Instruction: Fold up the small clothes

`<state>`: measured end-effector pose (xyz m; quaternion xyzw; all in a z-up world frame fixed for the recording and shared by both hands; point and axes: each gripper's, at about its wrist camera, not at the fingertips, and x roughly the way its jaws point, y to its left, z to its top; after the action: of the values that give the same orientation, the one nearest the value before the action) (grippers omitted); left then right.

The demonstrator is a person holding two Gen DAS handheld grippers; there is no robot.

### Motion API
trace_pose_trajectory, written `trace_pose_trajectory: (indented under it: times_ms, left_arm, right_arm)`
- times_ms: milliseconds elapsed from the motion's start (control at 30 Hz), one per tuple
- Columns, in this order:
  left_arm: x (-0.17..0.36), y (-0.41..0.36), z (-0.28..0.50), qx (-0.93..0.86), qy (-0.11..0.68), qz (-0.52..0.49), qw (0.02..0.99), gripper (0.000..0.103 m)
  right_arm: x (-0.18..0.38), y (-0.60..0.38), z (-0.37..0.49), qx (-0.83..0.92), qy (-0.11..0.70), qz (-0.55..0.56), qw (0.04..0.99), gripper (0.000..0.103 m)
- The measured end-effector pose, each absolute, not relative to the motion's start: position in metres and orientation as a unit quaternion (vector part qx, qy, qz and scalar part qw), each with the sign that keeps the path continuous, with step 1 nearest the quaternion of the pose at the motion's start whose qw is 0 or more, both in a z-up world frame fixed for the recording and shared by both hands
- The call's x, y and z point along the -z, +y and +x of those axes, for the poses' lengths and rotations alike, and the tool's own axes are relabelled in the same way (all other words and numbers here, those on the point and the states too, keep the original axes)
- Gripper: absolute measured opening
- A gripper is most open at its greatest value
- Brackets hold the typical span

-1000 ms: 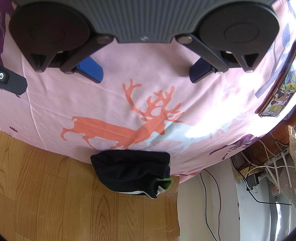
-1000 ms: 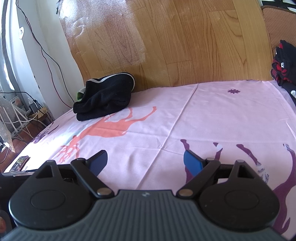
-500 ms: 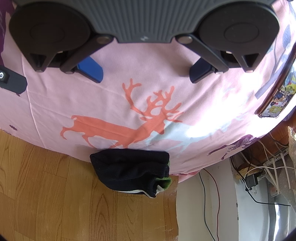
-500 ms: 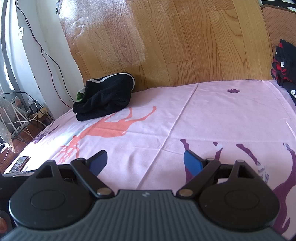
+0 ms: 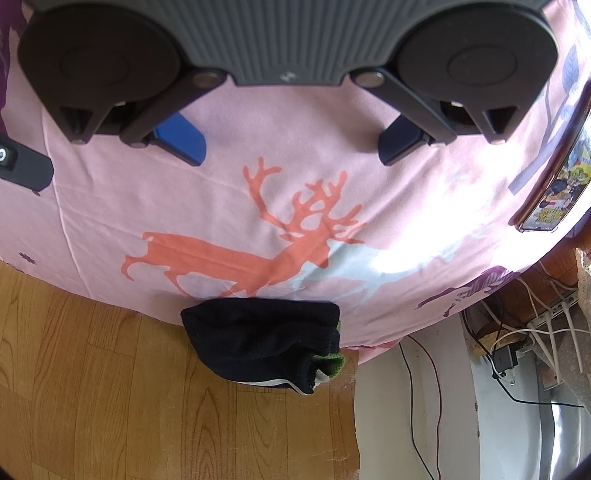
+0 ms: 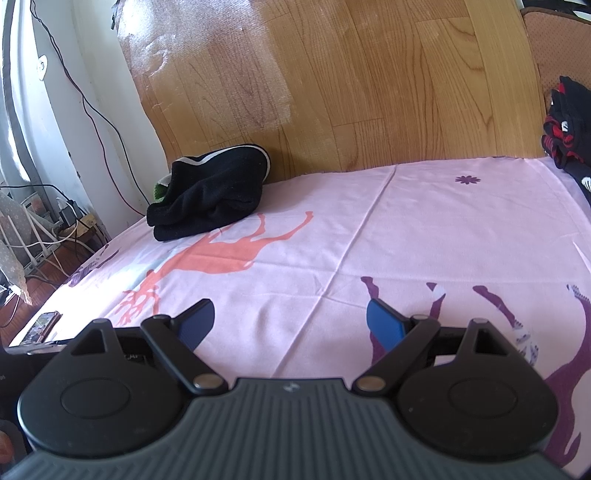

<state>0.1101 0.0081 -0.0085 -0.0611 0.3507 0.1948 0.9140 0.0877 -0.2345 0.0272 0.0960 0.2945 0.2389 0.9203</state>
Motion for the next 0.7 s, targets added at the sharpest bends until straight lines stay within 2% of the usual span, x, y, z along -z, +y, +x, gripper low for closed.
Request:
trace_pose_trajectory:
  times_ms: [700]
  left_arm:
    - [0.0075,0.0076,0.1078,-0.196,0.355,-0.057,0.912,0.103]
  right_arm:
    - [-0.0278,-0.2317,0.0864,-0.246,0.288,0.087,0.922,0.091]
